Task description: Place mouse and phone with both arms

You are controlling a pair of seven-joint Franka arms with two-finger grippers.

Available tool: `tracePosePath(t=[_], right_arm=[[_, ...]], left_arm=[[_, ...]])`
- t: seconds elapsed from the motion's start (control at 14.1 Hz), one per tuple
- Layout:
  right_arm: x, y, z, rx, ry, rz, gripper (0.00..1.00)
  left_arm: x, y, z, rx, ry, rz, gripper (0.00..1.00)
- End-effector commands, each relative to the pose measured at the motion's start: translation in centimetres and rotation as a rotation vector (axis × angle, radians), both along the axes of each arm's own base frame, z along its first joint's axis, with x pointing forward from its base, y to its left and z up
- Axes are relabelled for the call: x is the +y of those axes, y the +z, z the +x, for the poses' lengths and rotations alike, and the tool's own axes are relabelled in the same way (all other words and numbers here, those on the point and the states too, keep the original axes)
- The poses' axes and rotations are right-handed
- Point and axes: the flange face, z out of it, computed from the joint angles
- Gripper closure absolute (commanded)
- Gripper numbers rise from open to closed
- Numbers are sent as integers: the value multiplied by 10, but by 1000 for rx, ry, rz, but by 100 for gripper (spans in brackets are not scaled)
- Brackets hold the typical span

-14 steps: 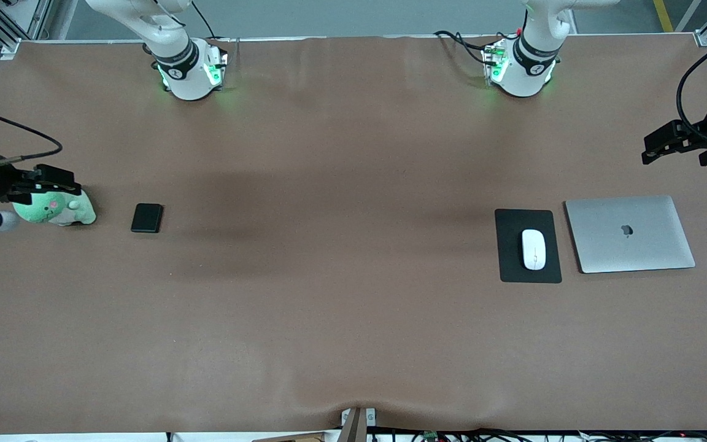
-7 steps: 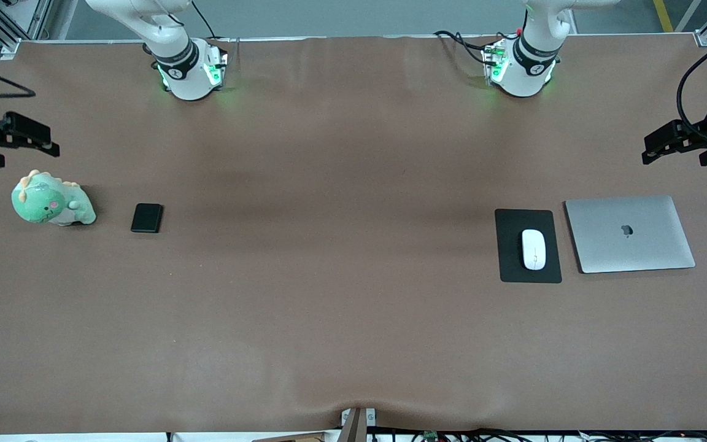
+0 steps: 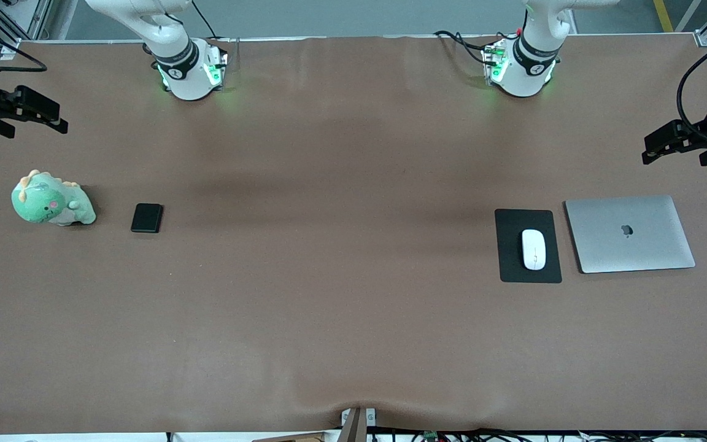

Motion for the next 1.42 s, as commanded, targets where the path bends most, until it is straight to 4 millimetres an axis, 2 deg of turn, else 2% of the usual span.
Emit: tracePosePath(t=[0.0, 0.21, 0.35, 1.35], right_arm=[[0, 3, -3, -18, -4, -13, 0], [-2, 0, 6, -35, -10, -23, 0], [-4, 6, 7, -52, -6, -26, 0], [-10, 4, 5, -37, -8, -66, 0]], left_arm=[[3, 6, -3, -15, -6, 9, 0], [3, 7, -1, -27, -4, 11, 0], [4, 7, -1, -27, -4, 11, 0], [6, 7, -1, -27, -1, 6, 0]])
